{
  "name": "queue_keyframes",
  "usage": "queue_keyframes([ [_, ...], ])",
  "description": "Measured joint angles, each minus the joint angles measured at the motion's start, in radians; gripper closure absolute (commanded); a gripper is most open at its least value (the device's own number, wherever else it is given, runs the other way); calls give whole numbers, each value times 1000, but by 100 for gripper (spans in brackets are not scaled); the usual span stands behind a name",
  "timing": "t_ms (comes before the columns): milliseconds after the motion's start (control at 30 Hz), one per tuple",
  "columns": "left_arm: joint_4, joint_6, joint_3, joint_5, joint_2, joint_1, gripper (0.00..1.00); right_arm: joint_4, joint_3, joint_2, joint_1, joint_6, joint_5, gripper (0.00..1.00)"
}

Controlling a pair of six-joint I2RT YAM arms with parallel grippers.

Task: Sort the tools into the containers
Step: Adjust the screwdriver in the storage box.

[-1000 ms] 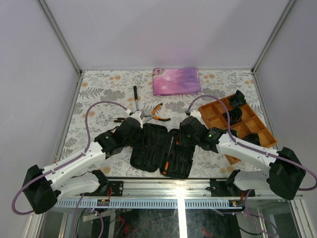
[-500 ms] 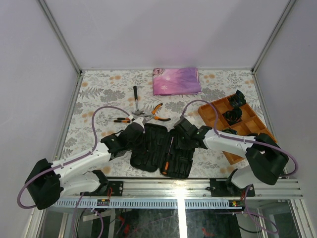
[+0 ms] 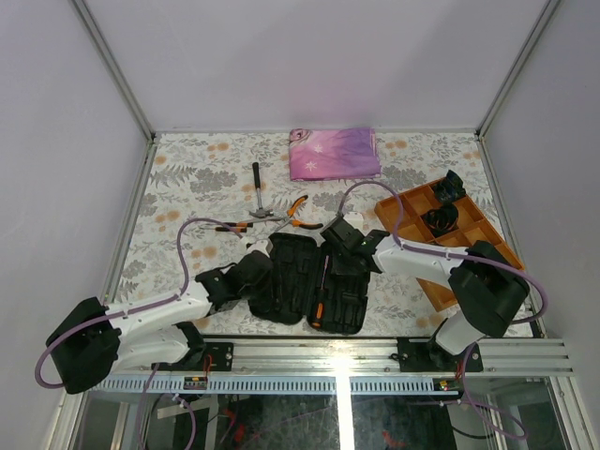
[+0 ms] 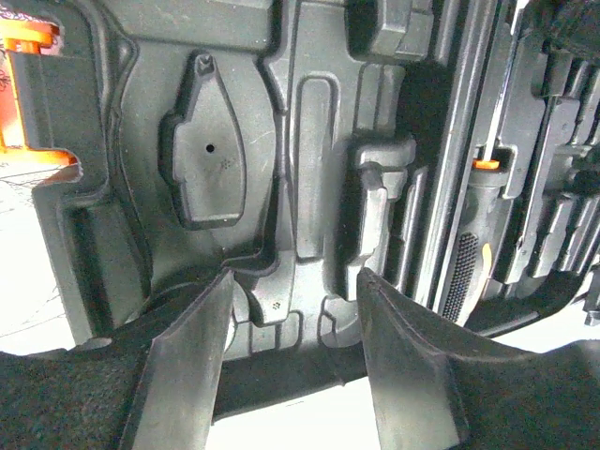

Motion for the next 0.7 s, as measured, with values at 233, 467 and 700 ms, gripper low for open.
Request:
queue_keyframes([
  [233,46,-51,-31,-20,-19,-23,47,-14,32,34,-1,-45,23,67],
  [467,83,-94,-66,-44,-50,-53,48,1,39,42,-8,-139,-12,58],
  [700,78,-140,-90,-47,-98,-89,44,-8,49,43,-17,-179,-11,43],
])
